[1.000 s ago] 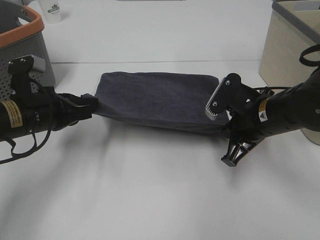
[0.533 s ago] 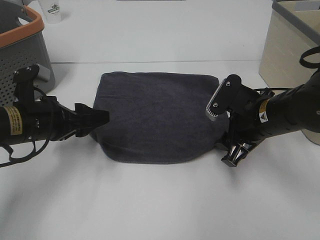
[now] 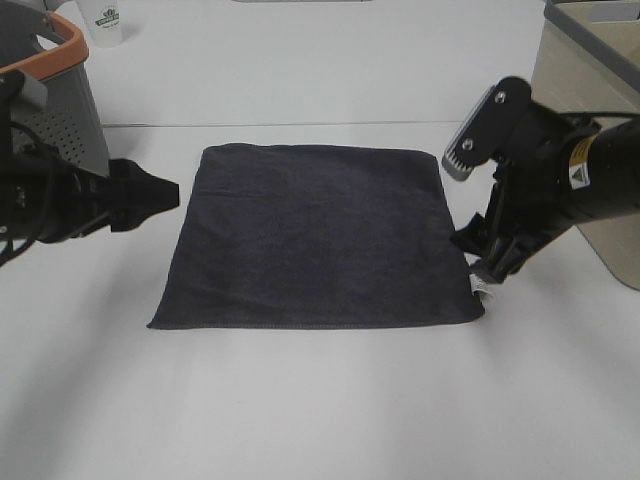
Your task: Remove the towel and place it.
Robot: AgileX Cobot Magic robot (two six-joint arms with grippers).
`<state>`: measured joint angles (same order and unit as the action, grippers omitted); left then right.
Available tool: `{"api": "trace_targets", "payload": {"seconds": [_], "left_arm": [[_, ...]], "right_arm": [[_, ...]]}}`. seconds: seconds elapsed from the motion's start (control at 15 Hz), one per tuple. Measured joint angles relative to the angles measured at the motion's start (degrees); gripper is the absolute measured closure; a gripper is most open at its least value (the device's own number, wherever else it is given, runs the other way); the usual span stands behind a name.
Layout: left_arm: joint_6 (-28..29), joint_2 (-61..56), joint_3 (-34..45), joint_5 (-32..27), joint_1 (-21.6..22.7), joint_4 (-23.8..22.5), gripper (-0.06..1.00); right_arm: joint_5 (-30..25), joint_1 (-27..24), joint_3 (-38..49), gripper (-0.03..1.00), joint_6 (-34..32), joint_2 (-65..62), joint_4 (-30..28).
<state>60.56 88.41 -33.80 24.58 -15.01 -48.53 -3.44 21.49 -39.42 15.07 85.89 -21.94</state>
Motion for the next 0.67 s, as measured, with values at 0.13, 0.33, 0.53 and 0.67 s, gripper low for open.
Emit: {"api": "trace_targets", "payload": {"seconds": [0.13, 0.33, 0.53, 0.67], "left_arm": [[2.2, -4.5, -6.2, -8.1, 0.0, -4.0, 0.17], [5.8, -6.1, -17.1, -20.6, 0.0, -9.6, 0.18], [-0.6, -6.1, -28.0, -33.6, 0.0, -6.1, 0.19], [-19.7, -5.7, -35.5, -45.8, 0.0, 8.3, 0.19]], "right_arm": [[-1.8, 0.0, -6.1, 0.19, -0.2, -3.3, 1.9], [-11.7, 0.0, -18.2, 0.19, -5.8, -4.1, 2.0], [-25.3, 0.0, -31.4, 0.19, -15.1, -4.1, -5.6], [-30.5, -0.2, -37.2, 0.19, -22.5, -4.1, -10.2]]}}
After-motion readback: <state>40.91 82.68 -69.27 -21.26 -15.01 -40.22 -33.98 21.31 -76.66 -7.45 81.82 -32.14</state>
